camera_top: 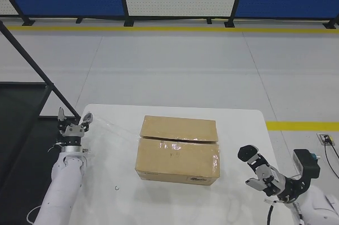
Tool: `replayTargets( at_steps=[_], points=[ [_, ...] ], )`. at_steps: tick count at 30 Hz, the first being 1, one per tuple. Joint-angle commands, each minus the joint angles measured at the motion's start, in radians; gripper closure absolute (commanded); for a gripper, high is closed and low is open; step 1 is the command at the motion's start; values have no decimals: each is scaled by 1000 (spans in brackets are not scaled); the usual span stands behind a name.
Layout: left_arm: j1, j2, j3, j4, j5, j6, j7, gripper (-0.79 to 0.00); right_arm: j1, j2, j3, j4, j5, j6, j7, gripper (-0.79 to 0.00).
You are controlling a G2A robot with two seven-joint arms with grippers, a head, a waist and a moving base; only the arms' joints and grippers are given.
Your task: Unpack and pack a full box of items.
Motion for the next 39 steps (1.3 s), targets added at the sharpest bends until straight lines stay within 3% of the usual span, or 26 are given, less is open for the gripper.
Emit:
replayTargets(
  at_steps=[1,9,20,28,39],
  points=[
    [10,3,-12,-3,-12,-8,2,-785,0,0,0,0,0,0,0,-785],
    [50,10,-47,-13,-50,-32,-7,-785,0,0,0,0,0,0,0,-785],
    [116,-5,-67,-38,-117,-62,-29,-785,0,0,0,0,0,0,0,-785],
    [116,-5,-67,-38,-117,-62,-29,-785,0,0,0,0,0,0,0,-785],
    [169,10,-66,-103,33,-146,266,-785,0,0,0,0,0,0,0,-785]
  ],
)
